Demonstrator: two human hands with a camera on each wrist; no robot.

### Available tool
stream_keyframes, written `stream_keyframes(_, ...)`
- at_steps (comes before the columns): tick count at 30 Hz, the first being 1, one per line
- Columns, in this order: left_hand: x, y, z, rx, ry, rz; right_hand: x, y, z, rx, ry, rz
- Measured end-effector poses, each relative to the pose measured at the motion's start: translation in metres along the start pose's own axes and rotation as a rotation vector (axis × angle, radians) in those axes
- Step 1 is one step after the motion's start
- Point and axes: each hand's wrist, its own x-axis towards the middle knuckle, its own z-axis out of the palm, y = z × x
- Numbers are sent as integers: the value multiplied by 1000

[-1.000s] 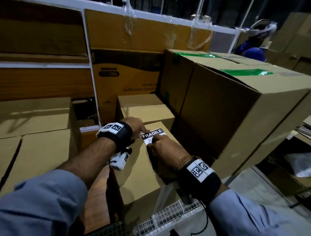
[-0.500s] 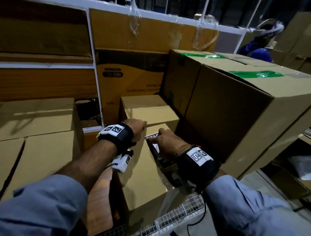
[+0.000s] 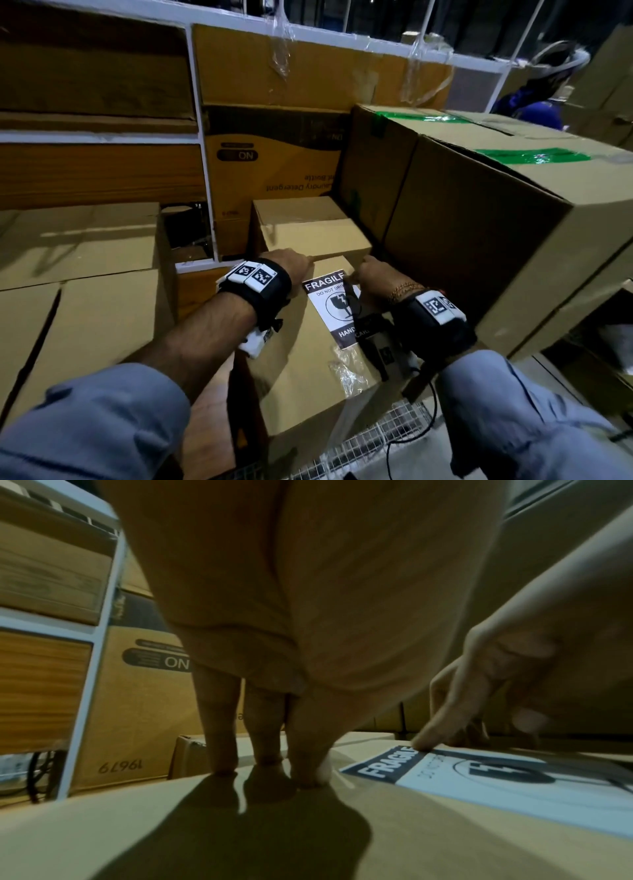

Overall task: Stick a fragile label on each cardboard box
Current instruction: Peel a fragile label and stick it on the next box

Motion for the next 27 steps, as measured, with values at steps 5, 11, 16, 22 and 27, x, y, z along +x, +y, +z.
stream_keyframes(5,-4,0,1,-31,17,-15,-31,2,13,-53,79,-12)
stream_keyframes(11,4,5,7,-95,46,-25,-64,13,25,-48,138,-10)
stream_keyframes(16,6,7,10,-49,39,-31,-83,22,38,-23,167,-42)
stream_keyframes(22,8,3,12,-46,58,-44,-90,29,47,100,233,-15)
stream_keyframes(27,13,1,13,-46,64,-37,-98,23,58,158,318,-2)
